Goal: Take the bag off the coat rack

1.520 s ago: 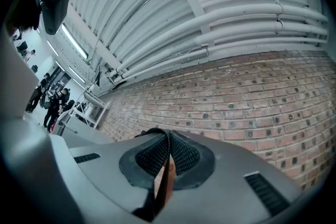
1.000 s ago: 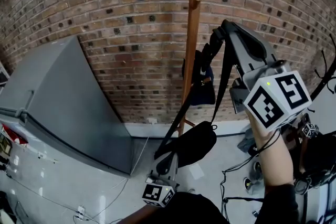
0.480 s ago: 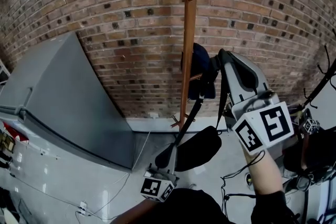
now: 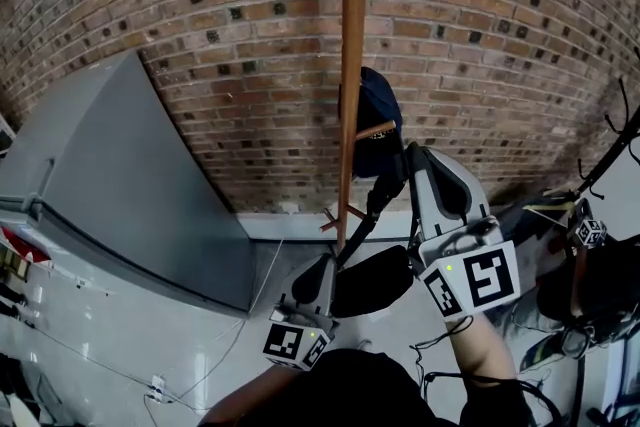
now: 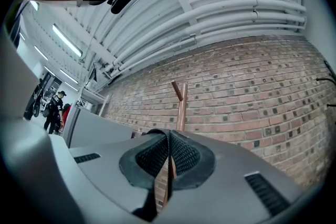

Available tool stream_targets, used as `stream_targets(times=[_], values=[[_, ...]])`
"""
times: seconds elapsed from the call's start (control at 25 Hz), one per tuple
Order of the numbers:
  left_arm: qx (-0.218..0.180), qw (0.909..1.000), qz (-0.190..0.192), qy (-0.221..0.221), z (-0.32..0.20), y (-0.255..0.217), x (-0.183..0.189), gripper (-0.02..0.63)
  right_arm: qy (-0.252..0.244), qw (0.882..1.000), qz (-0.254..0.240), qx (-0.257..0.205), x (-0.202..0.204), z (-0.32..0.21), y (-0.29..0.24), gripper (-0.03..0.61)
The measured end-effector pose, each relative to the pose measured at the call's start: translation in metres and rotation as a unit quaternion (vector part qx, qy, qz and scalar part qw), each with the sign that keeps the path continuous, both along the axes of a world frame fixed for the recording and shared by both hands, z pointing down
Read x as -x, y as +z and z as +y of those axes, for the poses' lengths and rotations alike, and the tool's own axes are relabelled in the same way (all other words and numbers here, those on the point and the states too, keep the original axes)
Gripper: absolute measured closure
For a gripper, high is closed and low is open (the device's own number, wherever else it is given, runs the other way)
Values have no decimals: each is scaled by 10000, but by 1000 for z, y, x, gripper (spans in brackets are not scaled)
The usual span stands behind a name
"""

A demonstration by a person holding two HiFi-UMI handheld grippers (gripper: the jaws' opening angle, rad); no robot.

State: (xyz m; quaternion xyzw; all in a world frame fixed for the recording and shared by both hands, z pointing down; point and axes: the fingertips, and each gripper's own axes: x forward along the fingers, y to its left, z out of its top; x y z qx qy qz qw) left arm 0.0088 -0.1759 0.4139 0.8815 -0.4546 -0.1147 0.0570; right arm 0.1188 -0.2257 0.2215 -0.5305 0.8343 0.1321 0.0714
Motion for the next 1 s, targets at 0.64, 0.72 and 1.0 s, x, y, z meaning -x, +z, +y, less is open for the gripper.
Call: stream_targets(times=[0.64, 0.72, 1.0], values=[[-172, 9988, 40, -465, -24, -21, 21, 598, -22, 9982, -367, 468, 5, 31, 107, 561], [-178, 9987, 31, -471, -24, -21, 20, 598, -17, 9979, -383, 529, 6, 32, 116, 561], [-139, 9988, 51, -475, -24, -17, 10, 598, -34, 9974, -340, 634, 5, 41, 132, 561]])
